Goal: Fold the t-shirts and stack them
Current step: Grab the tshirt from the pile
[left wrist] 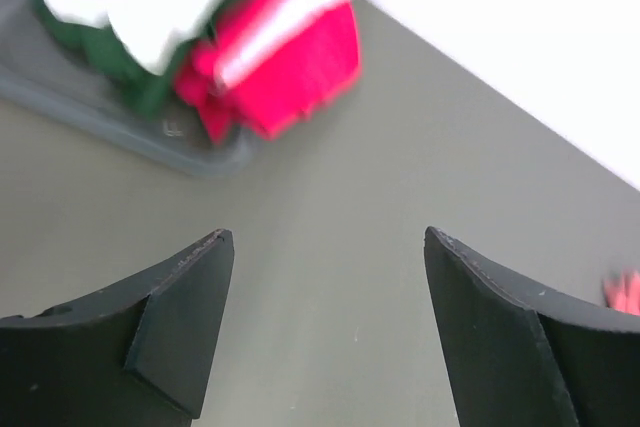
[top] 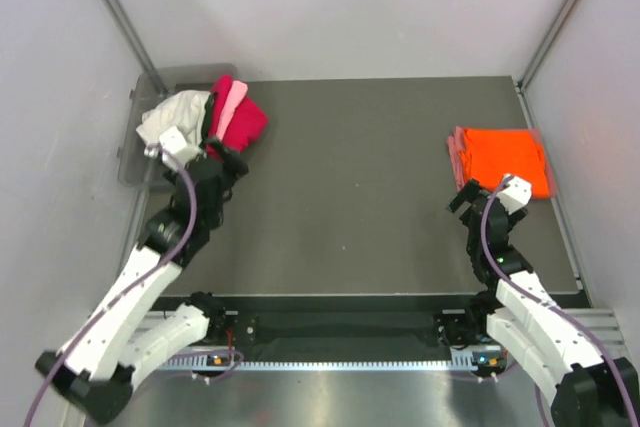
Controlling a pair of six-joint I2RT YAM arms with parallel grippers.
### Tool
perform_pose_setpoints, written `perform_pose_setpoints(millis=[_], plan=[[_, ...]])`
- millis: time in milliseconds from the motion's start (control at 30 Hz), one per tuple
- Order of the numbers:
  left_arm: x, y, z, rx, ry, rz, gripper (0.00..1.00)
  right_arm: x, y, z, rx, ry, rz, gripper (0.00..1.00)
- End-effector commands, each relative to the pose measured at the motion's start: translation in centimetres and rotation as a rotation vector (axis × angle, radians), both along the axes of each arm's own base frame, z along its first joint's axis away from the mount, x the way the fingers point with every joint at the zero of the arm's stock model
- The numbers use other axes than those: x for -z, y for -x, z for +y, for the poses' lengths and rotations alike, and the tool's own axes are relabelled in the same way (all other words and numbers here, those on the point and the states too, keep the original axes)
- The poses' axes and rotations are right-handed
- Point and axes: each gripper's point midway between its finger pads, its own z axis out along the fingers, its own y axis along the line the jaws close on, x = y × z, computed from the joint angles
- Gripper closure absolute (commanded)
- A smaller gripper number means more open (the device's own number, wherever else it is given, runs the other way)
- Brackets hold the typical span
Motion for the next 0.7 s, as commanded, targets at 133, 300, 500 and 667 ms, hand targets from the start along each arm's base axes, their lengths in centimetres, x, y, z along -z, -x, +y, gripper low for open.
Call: perform_pose_setpoints(millis=[133, 300, 500, 667], plan=[[-2.3, -7.5, 4.5, -0.299, -0.264, 0.263, 0.18, -2.1, -0.6, -0.3, 0.032, -0.018, -0.045, 0.02], [-2.5, -12.9, 6.2, -0.312, -0.226, 0.293, 0.21, -2.2, -0.5, -0.3, 0.030, -0.019, -0.057, 0.08], [-1.6, -18.8, 7.4, -0.296, -0.244, 0.314, 0.27, -2.1, -0.5, -0.1, 0.018, -0.020, -0.060, 0.13], [2.0, -22.2, 8.3, -0.305, -0.251, 0.374, 0.29, -2.2, -0.5, -0.3, 0.025, -0.017, -0.062, 0.13]])
